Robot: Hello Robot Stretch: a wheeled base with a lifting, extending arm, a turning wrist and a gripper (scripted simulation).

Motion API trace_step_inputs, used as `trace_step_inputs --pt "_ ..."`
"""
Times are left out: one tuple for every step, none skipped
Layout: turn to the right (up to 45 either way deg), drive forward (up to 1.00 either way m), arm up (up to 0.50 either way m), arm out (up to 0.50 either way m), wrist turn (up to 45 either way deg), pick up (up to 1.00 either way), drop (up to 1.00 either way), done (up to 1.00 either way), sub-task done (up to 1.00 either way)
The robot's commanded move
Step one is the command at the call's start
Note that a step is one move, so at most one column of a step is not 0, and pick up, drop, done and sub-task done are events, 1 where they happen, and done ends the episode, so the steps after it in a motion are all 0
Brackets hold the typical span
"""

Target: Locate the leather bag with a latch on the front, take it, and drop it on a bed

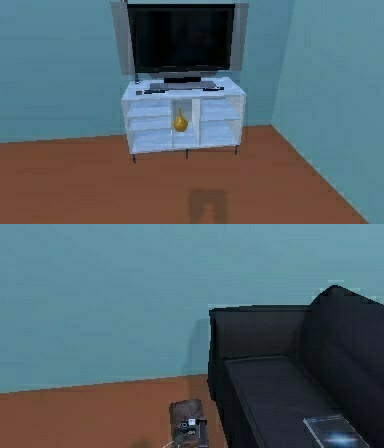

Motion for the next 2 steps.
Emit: trace_step_inputs --pt "0.0 0.00 0.00 0.00 45.0 0.00 0.00 0.00 0.00" --pt "0.0 0.00 0.00 0.00 45.0 0.00 0.00 0.00 0.00"
